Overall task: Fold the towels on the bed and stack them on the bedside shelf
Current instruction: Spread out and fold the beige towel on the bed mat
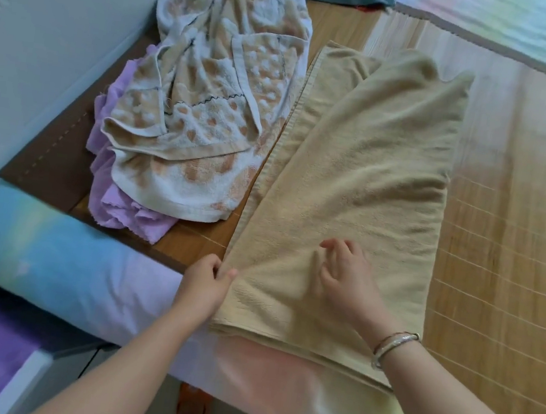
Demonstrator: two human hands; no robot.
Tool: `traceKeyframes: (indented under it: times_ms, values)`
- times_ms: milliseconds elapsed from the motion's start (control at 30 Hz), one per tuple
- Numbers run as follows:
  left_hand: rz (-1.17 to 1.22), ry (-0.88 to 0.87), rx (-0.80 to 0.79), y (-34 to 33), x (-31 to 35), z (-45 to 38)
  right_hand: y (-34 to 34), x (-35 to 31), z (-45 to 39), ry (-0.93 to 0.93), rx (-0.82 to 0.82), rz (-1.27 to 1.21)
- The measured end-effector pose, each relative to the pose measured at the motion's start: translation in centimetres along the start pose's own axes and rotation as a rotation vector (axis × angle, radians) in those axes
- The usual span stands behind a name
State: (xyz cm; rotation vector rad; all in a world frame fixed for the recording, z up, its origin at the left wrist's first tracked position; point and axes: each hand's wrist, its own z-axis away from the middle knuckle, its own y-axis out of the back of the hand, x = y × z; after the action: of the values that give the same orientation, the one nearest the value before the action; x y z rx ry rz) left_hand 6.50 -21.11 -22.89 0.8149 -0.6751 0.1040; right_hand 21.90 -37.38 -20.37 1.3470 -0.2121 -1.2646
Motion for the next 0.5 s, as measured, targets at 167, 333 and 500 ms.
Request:
traceKeyframes:
  times_ms: [167,333,500]
  values:
    - [0.009,0.013,0.134,-0.6,0.3,-0.1,1.5,2.4,-0.6,-0.157,0.201,-0.012]
    - [-0.059,0.007,0.154,-0.9,2.3,-1.6,3.9,6.3,-1.2,-0.608,0.316,-0.058]
    - [0.078,0.152,0.043,-1.8,5.8,-2.8,4.0,9.3,-1.1,-0.832,0.178,-0.284]
